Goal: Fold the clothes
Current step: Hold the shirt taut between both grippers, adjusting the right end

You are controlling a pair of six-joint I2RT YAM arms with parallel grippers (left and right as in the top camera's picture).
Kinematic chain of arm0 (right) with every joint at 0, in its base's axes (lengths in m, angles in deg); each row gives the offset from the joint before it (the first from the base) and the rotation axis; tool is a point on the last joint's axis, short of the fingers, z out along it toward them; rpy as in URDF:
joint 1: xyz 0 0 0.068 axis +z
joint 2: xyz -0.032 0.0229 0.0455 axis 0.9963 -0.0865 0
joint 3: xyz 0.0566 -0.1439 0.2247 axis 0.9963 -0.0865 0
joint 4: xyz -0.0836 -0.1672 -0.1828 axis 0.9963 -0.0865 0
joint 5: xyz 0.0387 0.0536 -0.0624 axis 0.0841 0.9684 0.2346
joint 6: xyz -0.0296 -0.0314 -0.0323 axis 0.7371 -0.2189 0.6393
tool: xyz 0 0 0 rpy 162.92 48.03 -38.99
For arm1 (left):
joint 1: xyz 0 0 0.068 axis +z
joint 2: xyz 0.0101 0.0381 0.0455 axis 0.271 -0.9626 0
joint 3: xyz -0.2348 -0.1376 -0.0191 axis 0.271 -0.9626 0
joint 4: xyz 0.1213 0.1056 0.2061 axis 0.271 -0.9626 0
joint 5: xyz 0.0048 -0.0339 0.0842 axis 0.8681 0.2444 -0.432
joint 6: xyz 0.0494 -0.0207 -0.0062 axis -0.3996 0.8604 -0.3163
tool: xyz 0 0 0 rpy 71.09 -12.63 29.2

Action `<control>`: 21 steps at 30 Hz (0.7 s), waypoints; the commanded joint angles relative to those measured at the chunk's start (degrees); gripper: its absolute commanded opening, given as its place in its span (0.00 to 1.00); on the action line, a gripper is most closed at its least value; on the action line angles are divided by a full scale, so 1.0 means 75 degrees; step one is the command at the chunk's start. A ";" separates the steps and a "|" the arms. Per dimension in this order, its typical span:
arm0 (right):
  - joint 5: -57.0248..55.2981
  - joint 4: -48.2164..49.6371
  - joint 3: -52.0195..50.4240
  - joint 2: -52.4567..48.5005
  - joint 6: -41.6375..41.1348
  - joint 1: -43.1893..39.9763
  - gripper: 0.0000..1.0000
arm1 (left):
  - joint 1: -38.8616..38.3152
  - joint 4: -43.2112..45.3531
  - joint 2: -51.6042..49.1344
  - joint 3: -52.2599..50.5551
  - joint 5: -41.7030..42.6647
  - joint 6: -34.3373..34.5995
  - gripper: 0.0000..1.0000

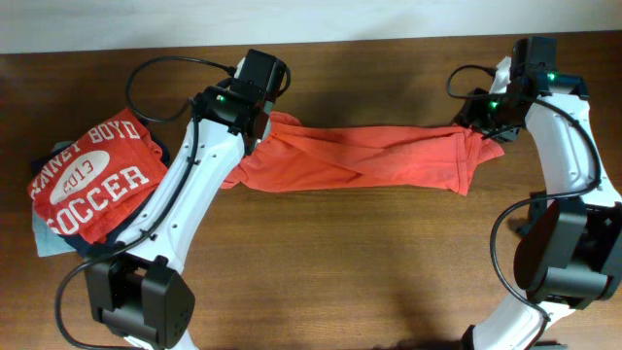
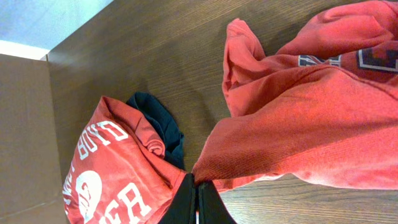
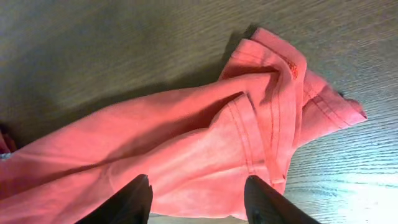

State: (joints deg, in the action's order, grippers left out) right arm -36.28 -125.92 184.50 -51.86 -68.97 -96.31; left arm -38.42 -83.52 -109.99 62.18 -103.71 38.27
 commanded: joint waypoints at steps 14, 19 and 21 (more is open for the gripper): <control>0.0306 -0.0335 -0.1040 -0.0761 0.1498 -0.0781 0.41 | 0.0055 0.0163 0.0105 -0.0073 0.0055 -0.0277 0.00; 0.0527 -0.0096 -0.1070 -0.1058 0.1728 -0.0778 0.40 | 0.0055 0.0195 0.0105 -0.0073 0.0058 -0.0277 0.01; 0.0530 0.0038 -0.1070 -0.1148 0.1775 -0.0778 0.40 | 0.0055 0.0195 0.0105 -0.0073 0.0058 -0.0274 0.01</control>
State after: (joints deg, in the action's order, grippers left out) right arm -33.98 -126.68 176.48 -59.55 -57.41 -102.21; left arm -38.42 -82.23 -109.99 62.18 -103.49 36.95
